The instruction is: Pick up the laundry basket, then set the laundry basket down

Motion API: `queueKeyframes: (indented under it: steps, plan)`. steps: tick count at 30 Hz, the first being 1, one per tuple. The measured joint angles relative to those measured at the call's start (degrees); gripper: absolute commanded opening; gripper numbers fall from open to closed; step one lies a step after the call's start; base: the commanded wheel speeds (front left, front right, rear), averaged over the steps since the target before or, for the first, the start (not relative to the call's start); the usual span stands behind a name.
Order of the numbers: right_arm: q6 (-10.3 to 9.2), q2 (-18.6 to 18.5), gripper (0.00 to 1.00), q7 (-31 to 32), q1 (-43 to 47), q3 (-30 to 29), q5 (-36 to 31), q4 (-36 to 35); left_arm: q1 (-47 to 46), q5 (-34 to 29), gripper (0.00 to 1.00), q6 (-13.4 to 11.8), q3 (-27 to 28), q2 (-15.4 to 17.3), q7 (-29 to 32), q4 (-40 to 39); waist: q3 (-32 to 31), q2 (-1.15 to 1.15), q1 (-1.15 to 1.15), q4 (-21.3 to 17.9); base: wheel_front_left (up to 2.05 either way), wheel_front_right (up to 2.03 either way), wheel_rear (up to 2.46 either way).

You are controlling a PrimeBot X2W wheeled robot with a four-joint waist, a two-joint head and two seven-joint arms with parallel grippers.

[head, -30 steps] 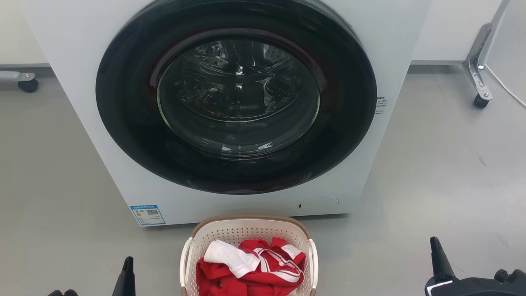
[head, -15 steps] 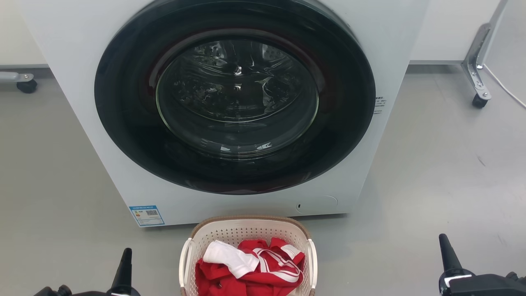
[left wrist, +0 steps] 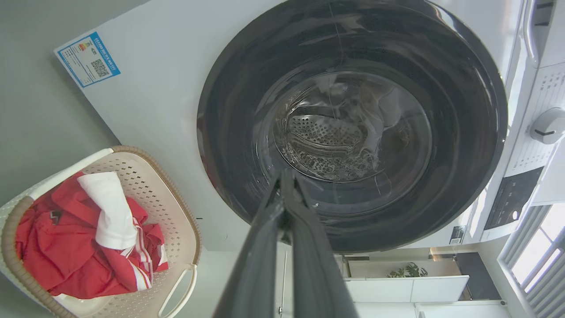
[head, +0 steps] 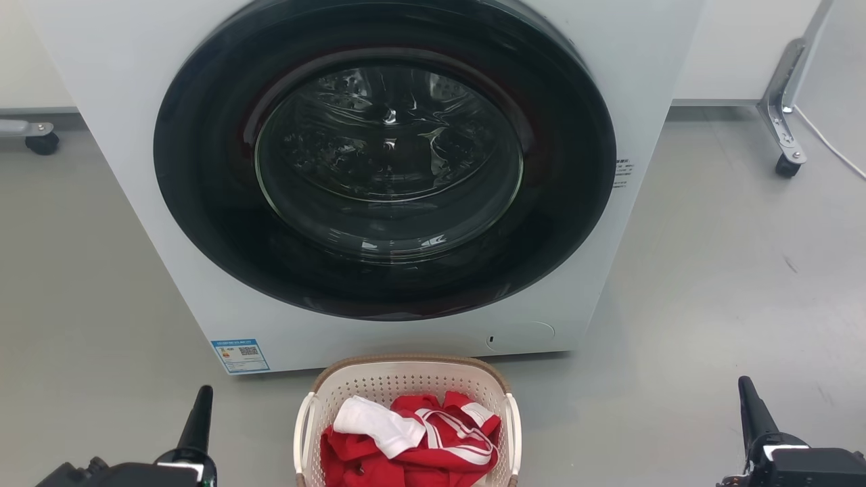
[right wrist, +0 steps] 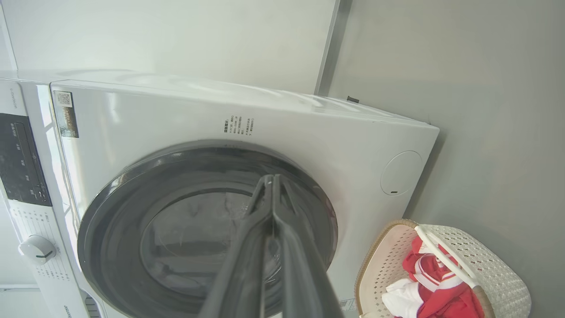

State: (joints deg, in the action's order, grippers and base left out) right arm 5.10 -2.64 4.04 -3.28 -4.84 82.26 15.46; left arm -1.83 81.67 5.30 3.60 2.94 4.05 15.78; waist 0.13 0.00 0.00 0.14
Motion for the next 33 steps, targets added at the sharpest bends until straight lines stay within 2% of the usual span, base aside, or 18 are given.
queueKeyframes:
  steps: [13,33]
  plan:
    - [1.78,0.1,0.00,2.4,-1.3,-2.7,9.2,1.6,-2.7,9.8,0.00,1.8,1.6,-0.4,2.4,1.1,0.0,0.00,0.00,-0.1,0.00,0.00,0.00]
    - [1.79,0.1,0.00,2.4,-2.0,-2.7,9.2,1.7,-2.8,10.0,0.00,1.8,1.6,-0.5,2.4,1.1,0.0,0.00,-0.01,-0.1,0.00,0.00,0.00]
